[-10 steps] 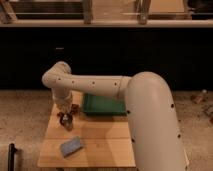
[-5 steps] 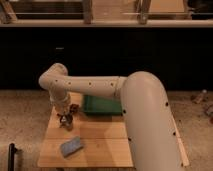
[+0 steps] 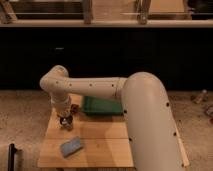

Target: Place fork in metal cup

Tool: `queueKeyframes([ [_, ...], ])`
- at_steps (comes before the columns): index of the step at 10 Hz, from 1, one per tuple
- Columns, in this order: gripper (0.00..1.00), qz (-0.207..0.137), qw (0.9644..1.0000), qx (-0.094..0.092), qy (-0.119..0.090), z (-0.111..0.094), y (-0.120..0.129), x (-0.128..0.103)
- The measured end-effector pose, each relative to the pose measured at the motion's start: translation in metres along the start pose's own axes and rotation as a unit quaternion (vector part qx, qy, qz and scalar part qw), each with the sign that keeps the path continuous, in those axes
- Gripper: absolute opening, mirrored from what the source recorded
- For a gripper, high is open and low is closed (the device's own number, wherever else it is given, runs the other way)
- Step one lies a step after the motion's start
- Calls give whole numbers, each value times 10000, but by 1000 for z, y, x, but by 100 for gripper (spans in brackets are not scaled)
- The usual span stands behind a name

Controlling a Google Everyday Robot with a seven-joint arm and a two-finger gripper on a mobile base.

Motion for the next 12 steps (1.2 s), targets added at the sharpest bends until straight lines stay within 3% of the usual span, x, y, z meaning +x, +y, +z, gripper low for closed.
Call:
queueKeyframes([
  [4, 3, 31, 10000, 17, -29, 2, 2, -1],
  [5, 7, 47, 10000, 25, -49, 3, 3, -1],
  [12, 76, 74, 9998, 87, -139, 4, 3, -4],
])
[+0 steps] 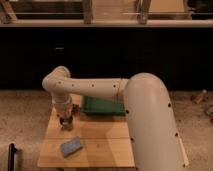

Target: Place fork in metal cup

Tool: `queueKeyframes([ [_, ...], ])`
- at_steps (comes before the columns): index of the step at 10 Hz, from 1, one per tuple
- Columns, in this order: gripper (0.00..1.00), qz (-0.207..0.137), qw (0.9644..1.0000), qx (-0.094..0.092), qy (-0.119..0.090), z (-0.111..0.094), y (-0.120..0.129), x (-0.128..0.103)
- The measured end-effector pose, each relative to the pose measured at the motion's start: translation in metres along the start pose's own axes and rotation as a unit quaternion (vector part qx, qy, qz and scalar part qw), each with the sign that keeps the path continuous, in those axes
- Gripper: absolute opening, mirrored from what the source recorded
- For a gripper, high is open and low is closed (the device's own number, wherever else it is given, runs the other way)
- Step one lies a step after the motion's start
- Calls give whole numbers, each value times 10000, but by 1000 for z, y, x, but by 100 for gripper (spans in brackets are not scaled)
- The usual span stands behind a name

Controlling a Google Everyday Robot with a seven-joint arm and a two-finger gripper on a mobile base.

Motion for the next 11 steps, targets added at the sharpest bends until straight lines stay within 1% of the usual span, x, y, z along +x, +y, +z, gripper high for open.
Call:
queueKeyframes([
  [1, 80, -3, 10000, 7, 2, -1, -1, 0],
  [8, 80, -41, 10000, -43, 4, -8, 0, 3],
  [9, 80, -39, 10000, -50, 26, -10, 2, 3],
  [11, 80, -42, 9999, -10, 156, -16, 5, 5],
])
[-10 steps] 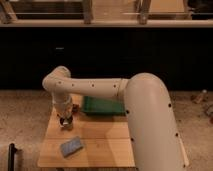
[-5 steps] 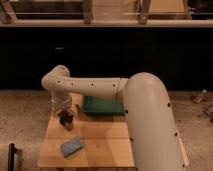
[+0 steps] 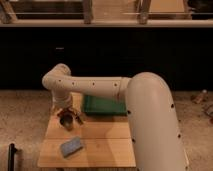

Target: Place fork in metal cup

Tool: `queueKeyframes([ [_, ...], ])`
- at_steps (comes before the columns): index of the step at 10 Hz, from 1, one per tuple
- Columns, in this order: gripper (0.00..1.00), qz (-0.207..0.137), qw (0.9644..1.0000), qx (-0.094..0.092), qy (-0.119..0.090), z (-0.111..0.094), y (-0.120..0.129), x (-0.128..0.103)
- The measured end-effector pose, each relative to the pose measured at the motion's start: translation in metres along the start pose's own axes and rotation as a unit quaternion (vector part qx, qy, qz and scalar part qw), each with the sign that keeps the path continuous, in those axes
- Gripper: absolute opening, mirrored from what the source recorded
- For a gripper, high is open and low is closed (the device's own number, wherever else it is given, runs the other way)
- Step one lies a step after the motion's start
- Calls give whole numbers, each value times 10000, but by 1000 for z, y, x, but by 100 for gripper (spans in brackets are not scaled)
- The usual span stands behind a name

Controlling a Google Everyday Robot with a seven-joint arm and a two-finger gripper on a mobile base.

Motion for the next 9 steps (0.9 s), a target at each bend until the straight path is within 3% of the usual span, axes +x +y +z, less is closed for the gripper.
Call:
queueKeyframes([
  [4, 80, 1, 9997, 96, 239, -10, 5, 3],
  [9, 80, -127, 9993, 90, 343, -14, -1, 5],
])
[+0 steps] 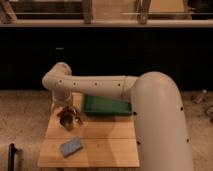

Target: Place fork in metal cup

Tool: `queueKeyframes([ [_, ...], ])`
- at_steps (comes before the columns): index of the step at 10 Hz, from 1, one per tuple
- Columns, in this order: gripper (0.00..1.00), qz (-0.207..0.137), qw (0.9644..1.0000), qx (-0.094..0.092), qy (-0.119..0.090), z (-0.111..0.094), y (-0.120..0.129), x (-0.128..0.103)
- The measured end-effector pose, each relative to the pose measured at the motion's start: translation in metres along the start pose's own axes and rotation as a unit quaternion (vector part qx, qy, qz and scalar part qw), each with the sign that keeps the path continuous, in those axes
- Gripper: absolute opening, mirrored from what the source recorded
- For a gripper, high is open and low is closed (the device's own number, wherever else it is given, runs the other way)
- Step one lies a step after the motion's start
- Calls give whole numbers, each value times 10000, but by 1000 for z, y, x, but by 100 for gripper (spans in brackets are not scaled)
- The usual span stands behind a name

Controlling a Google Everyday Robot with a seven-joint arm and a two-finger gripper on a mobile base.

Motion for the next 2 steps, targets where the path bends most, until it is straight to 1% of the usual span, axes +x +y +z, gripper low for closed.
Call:
queueKeyframes([
  [2, 80, -32, 10000, -22, 9, -1, 0, 1],
])
